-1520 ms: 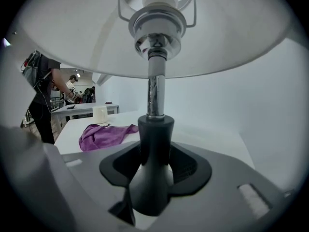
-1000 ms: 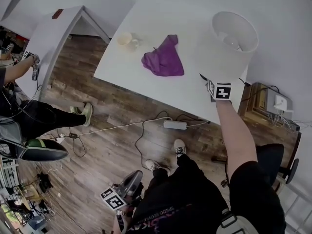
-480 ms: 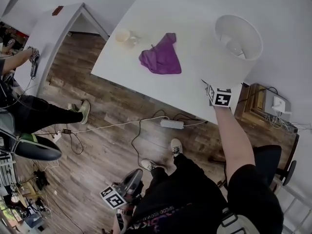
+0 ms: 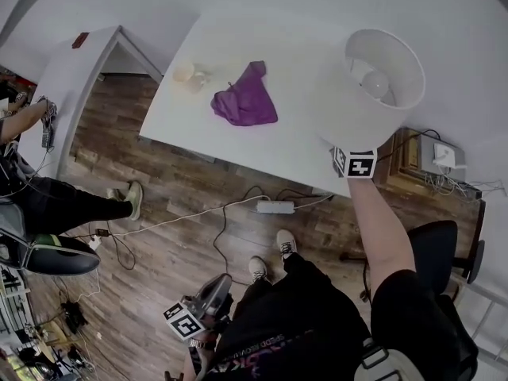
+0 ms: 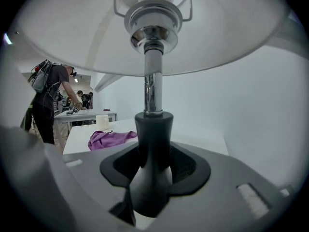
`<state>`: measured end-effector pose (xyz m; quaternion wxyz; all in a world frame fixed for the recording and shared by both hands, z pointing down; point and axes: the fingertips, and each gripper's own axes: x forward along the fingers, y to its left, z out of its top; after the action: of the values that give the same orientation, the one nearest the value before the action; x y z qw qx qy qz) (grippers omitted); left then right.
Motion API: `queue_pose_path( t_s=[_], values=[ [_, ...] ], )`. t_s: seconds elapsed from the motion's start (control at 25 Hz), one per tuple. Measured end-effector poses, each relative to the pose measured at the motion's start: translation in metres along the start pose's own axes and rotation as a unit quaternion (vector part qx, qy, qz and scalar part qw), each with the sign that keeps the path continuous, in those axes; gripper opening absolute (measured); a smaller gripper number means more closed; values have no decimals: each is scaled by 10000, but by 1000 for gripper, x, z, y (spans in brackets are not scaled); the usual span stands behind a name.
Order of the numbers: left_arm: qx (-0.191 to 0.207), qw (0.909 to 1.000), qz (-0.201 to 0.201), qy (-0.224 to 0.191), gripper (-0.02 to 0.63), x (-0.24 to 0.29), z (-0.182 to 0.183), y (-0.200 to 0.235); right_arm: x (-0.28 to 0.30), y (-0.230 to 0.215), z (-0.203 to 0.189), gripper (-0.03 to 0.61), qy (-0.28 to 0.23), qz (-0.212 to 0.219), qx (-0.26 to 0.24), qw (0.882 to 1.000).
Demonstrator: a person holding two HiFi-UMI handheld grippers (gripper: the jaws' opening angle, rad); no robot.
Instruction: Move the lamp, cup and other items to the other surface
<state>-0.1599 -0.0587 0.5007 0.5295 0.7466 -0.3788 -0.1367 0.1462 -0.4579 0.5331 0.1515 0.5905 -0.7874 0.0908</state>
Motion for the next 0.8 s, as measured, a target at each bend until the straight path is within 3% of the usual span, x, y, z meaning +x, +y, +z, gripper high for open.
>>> queue_pose_path(
  t_s=[0.4, 0.8],
  values=[
    [236, 9972, -570, 429, -2, -7, 22, -8, -72, -22, 16, 158, -133, -611, 287, 9976],
    [321, 9879, -1182, 955, -2, -1, 23, -23, -164, -70, 22, 160, -314, -1415, 448, 9884]
  ],
)
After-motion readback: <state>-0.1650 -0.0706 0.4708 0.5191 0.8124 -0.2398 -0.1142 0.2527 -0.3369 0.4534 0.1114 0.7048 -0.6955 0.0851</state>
